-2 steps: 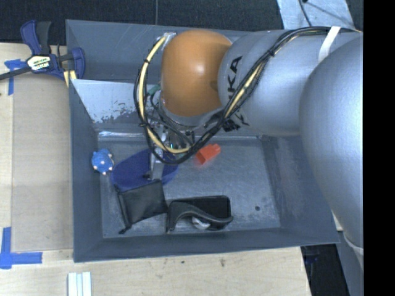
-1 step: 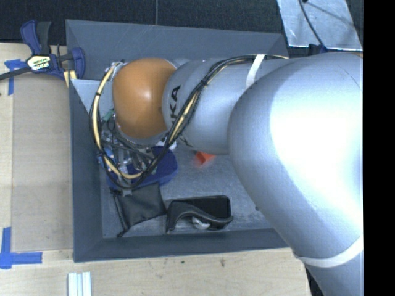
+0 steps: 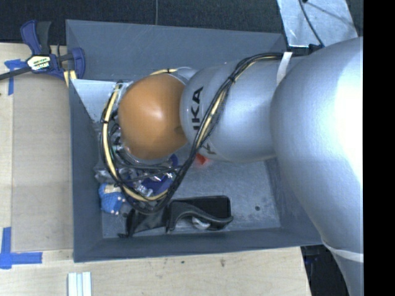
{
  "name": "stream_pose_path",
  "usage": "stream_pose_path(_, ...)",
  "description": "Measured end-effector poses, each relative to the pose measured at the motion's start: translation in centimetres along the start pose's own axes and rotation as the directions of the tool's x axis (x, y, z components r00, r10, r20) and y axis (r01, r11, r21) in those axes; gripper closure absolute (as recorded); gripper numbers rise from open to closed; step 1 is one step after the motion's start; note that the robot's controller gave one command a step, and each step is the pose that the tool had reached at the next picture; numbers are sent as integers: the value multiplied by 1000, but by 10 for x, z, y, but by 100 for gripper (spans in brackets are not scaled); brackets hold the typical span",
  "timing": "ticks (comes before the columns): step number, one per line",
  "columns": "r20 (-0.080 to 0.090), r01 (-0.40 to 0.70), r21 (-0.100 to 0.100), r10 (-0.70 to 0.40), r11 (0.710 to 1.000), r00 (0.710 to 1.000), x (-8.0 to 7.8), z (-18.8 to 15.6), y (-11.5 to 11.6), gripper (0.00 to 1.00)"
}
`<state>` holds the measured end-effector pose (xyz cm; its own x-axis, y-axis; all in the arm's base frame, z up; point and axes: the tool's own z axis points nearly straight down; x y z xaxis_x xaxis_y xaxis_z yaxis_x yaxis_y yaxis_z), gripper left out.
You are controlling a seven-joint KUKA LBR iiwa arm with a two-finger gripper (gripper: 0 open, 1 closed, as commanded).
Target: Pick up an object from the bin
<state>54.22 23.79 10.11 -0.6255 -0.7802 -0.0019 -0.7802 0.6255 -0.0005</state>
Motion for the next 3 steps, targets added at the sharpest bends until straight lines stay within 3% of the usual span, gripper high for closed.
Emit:
stream_pose_path(1,-1,421,-2,-421,907,907,40,-6,38,0)
stream_pose_path(2,5,633,10,-633,774,774,75,17,-14,0)
stream_pose_path(3,5,887,2,-887,461,461,25,31,38,0)
